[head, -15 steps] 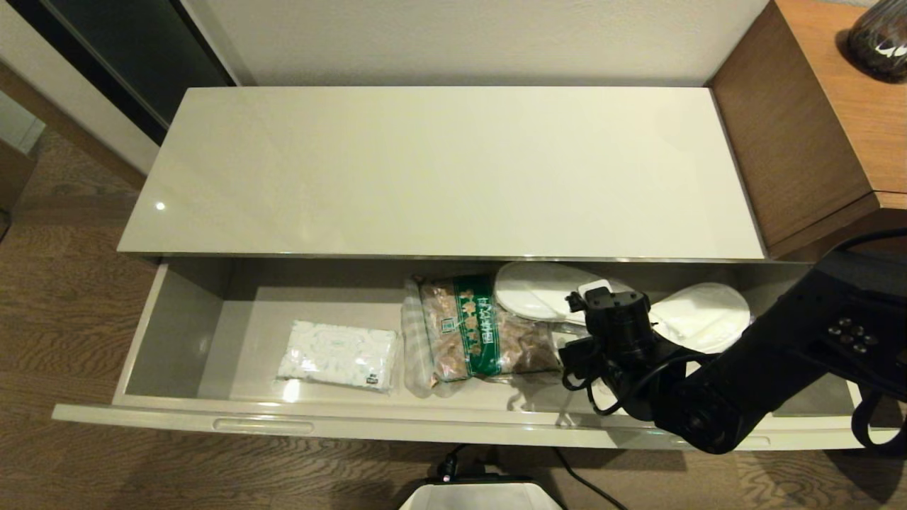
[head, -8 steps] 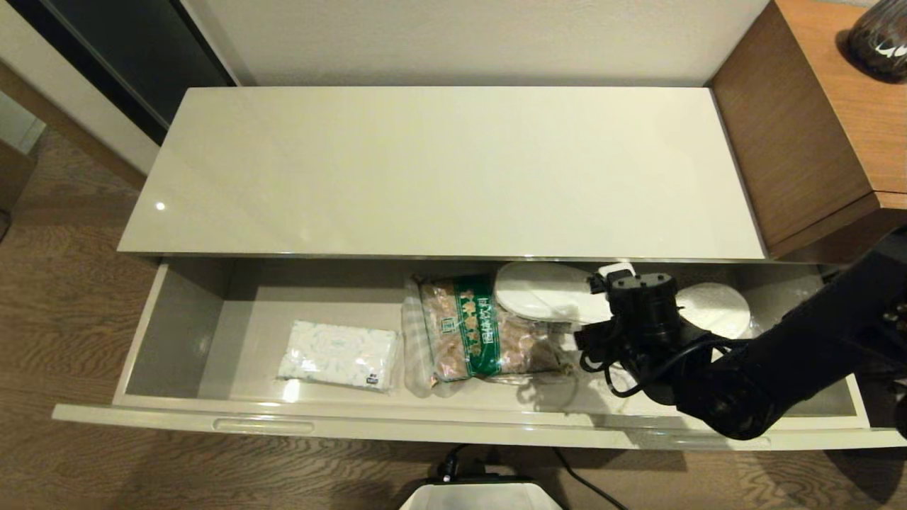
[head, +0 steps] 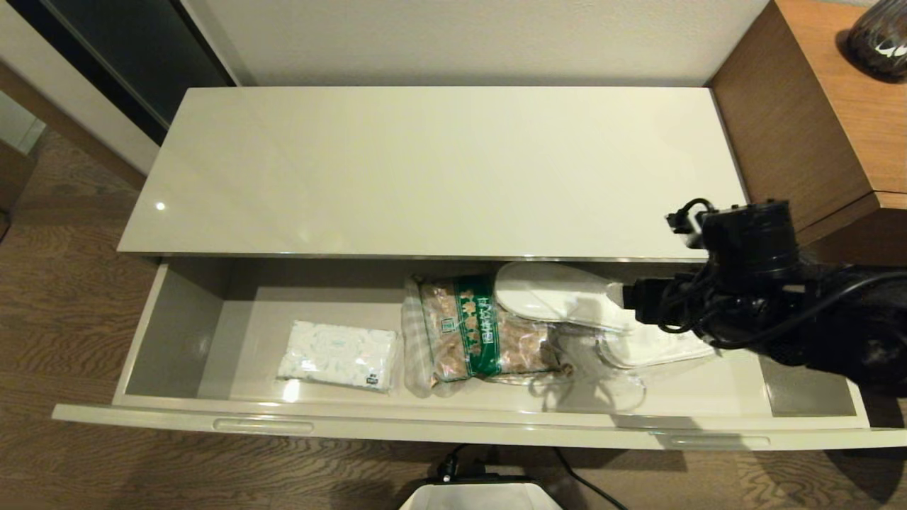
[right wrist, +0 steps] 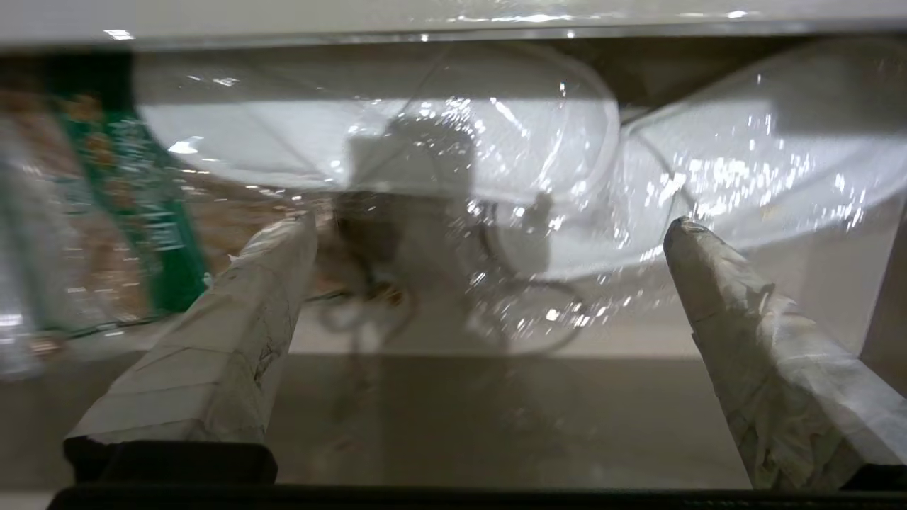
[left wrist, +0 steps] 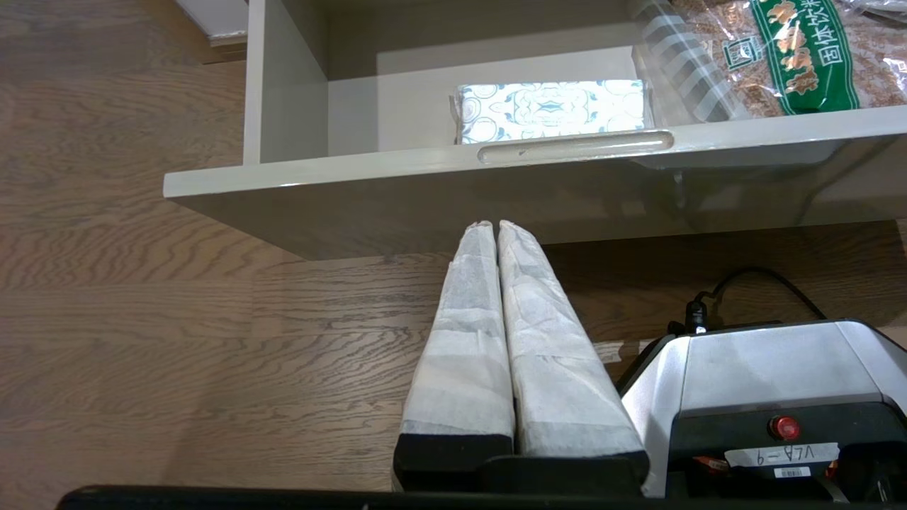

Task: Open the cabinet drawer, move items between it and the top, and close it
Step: Take out the solid drinks from the drawer

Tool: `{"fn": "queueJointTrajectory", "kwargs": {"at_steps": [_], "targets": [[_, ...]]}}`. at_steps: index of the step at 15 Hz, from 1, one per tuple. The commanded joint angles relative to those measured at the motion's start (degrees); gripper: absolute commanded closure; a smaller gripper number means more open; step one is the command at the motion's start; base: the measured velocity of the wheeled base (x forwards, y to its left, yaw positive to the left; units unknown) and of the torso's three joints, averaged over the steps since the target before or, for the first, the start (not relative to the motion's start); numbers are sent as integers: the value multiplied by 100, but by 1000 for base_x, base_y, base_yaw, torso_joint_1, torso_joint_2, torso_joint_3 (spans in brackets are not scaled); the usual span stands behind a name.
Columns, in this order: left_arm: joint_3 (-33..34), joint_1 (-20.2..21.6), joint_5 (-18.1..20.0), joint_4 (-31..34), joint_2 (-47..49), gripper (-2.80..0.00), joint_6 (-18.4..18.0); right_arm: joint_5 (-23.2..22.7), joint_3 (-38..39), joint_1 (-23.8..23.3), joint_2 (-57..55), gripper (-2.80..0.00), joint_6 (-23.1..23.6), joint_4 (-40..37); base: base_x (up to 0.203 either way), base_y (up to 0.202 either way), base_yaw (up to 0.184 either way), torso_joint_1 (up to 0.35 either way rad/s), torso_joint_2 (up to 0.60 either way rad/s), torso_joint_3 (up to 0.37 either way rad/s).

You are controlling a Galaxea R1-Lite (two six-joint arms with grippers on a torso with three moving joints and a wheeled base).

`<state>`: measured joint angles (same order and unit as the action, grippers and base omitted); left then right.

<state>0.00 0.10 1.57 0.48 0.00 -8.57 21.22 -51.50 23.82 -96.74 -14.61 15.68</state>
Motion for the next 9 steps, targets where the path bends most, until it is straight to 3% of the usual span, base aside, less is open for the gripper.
{"fn": "queueJointTrajectory", "kwargs": {"at_steps": [1, 4, 6, 9], "targets": [[0, -1, 1, -4, 9, 0, -4, -78, -457, 82, 860, -280, -605, -1041, 0, 0, 0, 0, 0, 0], [0, 6, 1, -4, 9, 0, -4, -72, -796, 156, 1085, -280, -1011, -1689, 0, 0, 0, 0, 0, 0], [0, -1, 1, -4, 9, 0, -4, -4, -1270, 303, 1264, -280, -1929, -2631, 0, 0, 0, 0, 0, 0], [0, -1, 1, -4, 9, 0, -4, 24, -1396, 447, 1583, -280, -3115, -3248, 0, 0, 0, 0, 0, 0]]}}
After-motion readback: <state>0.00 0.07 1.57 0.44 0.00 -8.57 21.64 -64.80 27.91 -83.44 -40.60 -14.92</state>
